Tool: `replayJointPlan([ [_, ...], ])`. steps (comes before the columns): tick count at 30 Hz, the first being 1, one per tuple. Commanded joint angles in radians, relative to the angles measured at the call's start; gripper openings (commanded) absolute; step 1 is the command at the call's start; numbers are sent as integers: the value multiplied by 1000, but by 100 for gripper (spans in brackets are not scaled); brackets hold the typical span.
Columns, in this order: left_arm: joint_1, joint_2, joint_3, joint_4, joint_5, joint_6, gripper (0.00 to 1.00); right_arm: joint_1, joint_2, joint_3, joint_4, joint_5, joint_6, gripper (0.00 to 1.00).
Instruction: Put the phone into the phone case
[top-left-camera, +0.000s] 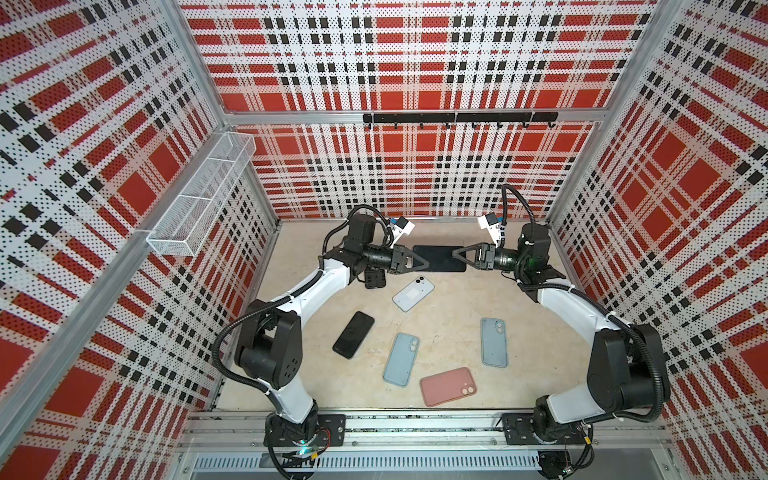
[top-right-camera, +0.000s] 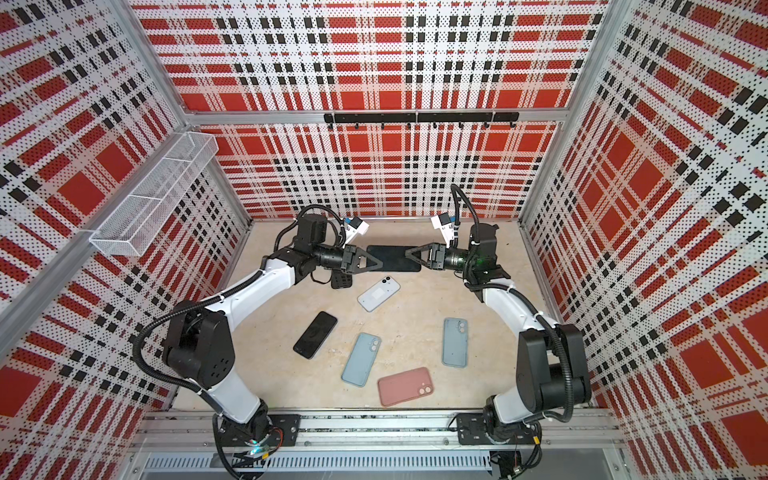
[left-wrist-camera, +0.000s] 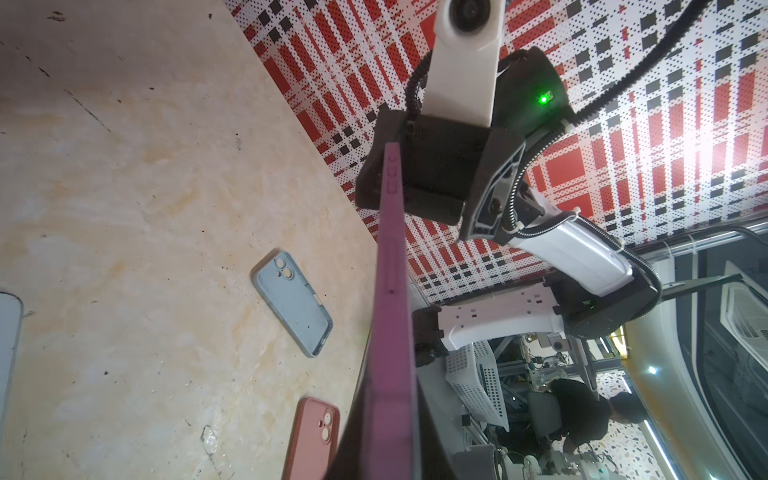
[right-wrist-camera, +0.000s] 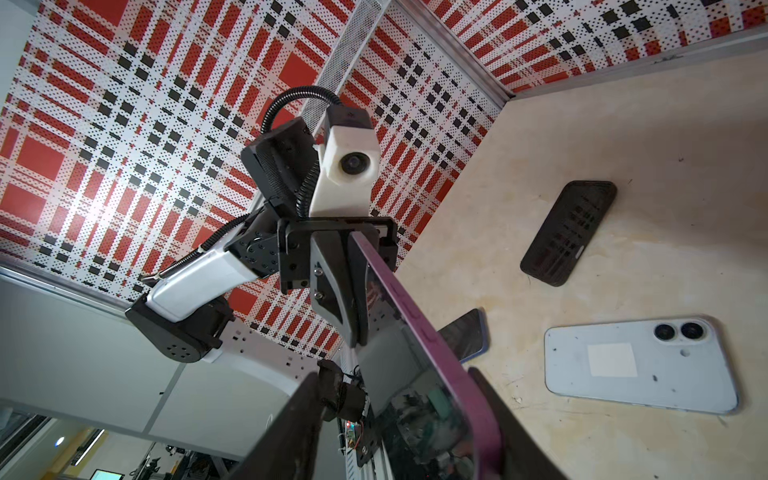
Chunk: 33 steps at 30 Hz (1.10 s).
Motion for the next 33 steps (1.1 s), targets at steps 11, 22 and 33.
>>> replayJointPlan([
  [11,-11,11,2,59,43,-11,0,7,63,-32,463,-98,291,23],
  [22,6,8,-23,140,12,-96,24,7,118,-28,695,-112,464,0],
  [33,91,-117,-106,138,-206,-86,59,6,-38,88,-239,148,-210,0],
])
